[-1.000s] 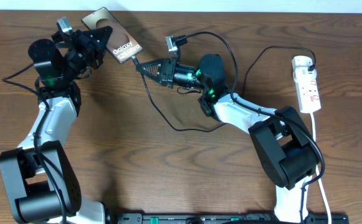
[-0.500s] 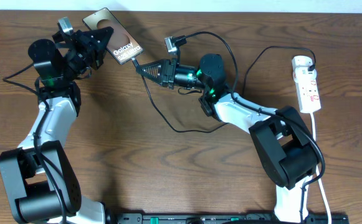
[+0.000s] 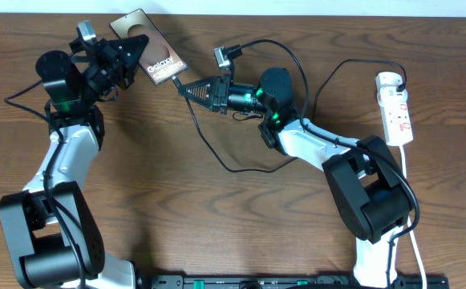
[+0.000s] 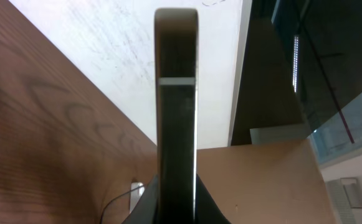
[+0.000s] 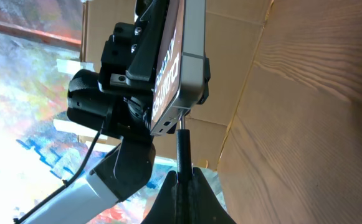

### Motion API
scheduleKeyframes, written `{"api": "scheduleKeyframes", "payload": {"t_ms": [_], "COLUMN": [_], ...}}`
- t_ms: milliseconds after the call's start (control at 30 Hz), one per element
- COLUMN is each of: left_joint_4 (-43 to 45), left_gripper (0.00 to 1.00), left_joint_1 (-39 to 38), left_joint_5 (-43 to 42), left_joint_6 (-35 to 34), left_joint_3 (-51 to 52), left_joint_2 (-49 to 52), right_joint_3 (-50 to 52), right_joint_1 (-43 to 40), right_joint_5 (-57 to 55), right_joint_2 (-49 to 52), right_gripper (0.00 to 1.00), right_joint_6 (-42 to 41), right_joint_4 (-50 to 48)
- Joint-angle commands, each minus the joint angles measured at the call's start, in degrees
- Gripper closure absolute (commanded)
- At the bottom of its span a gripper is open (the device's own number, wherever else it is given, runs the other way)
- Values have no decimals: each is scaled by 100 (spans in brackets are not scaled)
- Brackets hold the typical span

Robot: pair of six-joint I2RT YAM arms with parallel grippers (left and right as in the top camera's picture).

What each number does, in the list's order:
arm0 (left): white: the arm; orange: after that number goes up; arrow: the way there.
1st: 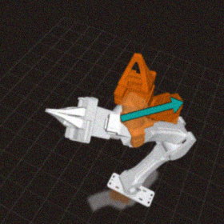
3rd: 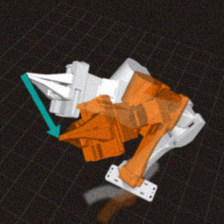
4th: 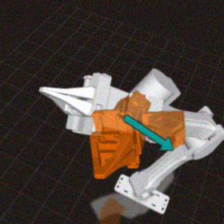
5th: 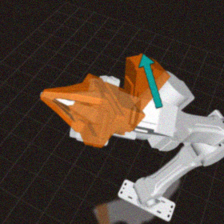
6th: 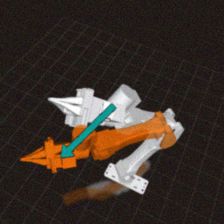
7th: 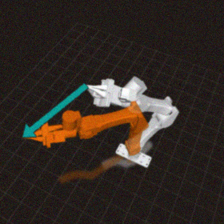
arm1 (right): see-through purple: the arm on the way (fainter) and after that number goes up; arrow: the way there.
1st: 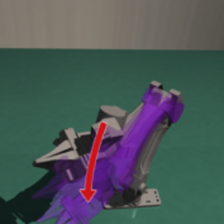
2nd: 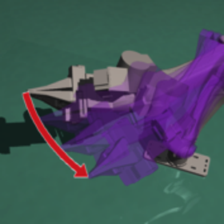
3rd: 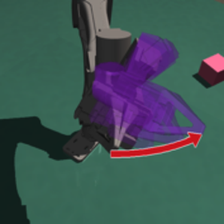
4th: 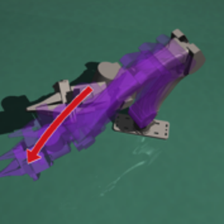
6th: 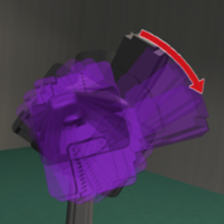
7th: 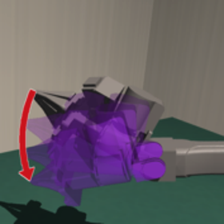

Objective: Plug charger to phone and switch on socket

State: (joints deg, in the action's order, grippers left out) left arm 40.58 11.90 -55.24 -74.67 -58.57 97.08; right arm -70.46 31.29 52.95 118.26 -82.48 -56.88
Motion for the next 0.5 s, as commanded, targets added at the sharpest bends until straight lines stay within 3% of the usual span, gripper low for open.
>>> {"api": "scheduleKeyframes", "payload": {"t_ms": [0,467], "left_joint_4": [114,111], "left_gripper": [93,93], "left_joint_1": [9,197], "left_joint_5": [-127,-105], "left_joint_6": [175,262], "left_joint_3": [-46,-46], "left_joint_2": [-74,-74], "right_joint_3": [-116,-116], "right_joint_1": [-17,-17], "right_joint_5": [17,125], "right_joint_2": [-7,-7], "right_gripper": [99,99], "right_joint_6": [20,-15], "right_joint_4": [-125,-164]}}
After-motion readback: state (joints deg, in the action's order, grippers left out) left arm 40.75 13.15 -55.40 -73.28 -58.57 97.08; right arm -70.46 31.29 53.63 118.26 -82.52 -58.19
